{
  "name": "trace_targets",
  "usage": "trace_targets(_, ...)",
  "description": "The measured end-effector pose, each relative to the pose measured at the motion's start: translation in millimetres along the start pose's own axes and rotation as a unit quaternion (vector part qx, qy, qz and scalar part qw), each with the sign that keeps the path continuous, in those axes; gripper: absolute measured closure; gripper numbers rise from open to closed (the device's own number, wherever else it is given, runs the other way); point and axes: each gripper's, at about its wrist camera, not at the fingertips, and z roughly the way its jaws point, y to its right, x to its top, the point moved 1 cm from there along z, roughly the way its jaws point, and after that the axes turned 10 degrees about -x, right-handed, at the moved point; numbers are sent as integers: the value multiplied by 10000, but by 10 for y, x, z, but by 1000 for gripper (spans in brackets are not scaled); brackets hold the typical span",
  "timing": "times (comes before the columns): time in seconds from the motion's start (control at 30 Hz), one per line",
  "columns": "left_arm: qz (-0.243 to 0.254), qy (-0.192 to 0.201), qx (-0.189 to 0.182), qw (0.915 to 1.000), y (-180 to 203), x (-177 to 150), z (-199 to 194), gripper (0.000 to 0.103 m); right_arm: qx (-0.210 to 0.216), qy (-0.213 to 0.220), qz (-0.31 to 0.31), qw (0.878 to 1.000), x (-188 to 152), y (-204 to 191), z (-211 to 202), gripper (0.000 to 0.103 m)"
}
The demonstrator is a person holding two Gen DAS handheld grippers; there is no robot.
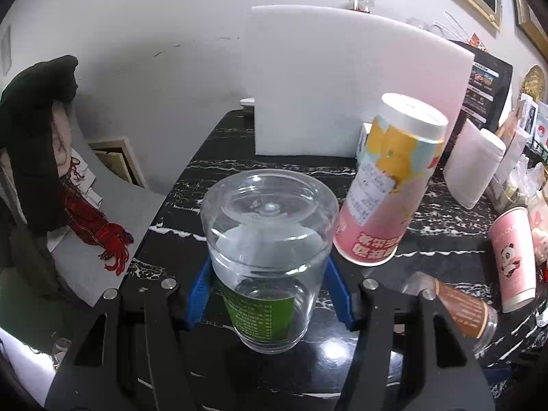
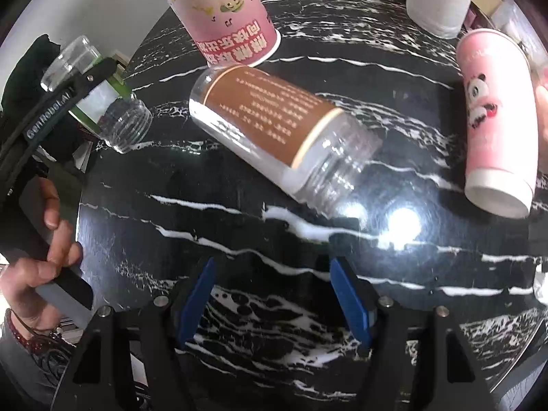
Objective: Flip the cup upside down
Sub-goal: 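Rotate the held jar with the left gripper so its opening faces down, then lower the jar onto the table and open the left gripper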
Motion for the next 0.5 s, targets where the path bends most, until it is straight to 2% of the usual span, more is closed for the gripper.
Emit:
trace_targets(0.23, -29, -128, 39, 9999, -4, -159, 30, 45, 31, -8, -78, 10000, 139, -91, 74, 33)
trace_targets(0.4, -157, -435, -7, 9989, -37, -300, 57, 45, 43, -31, -101, 9999, 144, -123, 99, 33)
trace_targets(0.5, -222, -476, -2, 9986, -47, -362, 23, 45, 26, -4, -125, 9999, 148, -144, 90, 33)
